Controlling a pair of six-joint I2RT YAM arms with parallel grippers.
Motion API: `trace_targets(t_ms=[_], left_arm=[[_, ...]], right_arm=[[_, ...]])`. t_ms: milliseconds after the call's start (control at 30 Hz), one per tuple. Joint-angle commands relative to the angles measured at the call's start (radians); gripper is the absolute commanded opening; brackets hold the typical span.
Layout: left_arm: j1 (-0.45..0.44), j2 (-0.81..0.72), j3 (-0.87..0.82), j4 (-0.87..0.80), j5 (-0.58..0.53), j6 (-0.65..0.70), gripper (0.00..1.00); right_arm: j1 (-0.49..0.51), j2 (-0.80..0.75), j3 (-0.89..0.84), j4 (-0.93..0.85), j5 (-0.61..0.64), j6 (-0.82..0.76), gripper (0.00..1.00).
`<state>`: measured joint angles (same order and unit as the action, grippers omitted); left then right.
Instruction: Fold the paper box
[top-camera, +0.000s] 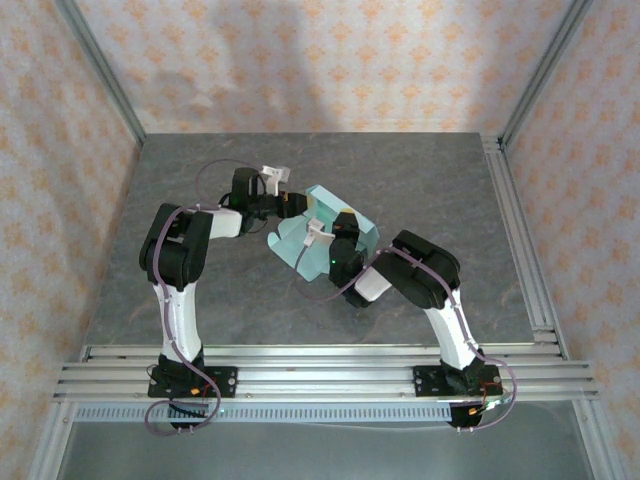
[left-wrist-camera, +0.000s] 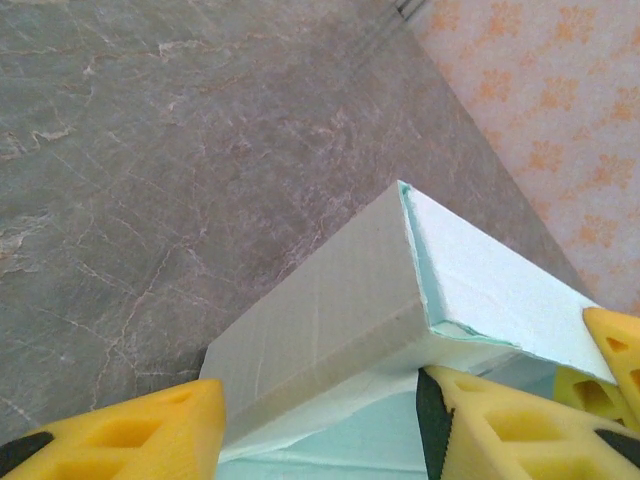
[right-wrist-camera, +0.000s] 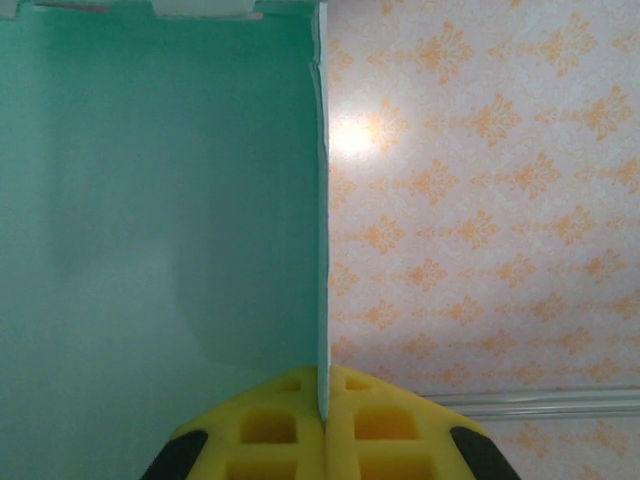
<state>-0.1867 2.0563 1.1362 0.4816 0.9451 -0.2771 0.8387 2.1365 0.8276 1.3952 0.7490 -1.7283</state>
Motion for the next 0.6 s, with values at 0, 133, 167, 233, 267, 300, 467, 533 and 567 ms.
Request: trace_targets(t_ms=[0, 133, 167, 233, 267, 300, 467, 533, 567], left_arm=[[-0.022, 0.007, 0.045, -0.083, 0.028, 0.074, 0.54], [-0.032, 0.008, 0.062, -0.154, 0.032, 0.119, 0.52], [-0.033, 0.007, 0.061, -0.163, 0.031, 0.127, 0.52], [-0.033, 0.007, 0.054, -0.173, 0.021, 0.133, 0.52], [-0.033, 0.008, 0.053, -0.173, 0.018, 0.134, 0.52], [-0.033, 0.012, 0.053, -0.173, 0.017, 0.133, 0.52], [-0.033, 0.032, 0.066, -0.173, 0.003, 0.111, 0.51], [-0.033, 0.035, 0.071, -0.176, 0.003, 0.107, 0.50], [-0.033, 0.036, 0.073, -0.179, 0.001, 0.106, 0.49]], right_arm=[[0.001, -0.015, 0.001, -0.051, 0.006, 0.024, 0.00], [0.002, -0.031, 0.002, -0.071, 0.001, 0.031, 0.00], [0.002, -0.036, 0.005, -0.081, 0.002, 0.035, 0.00], [0.003, -0.053, 0.004, -0.103, 0.000, 0.050, 0.00], [0.003, -0.060, 0.003, -0.114, -0.001, 0.058, 0.00], [0.005, -0.069, 0.004, -0.134, -0.003, 0.069, 0.00], [0.011, -0.109, -0.005, -0.222, -0.023, 0.133, 0.00], [0.013, -0.118, -0.008, -0.242, -0.032, 0.150, 0.00], [0.016, -0.123, -0.007, -0.255, -0.033, 0.160, 0.00]])
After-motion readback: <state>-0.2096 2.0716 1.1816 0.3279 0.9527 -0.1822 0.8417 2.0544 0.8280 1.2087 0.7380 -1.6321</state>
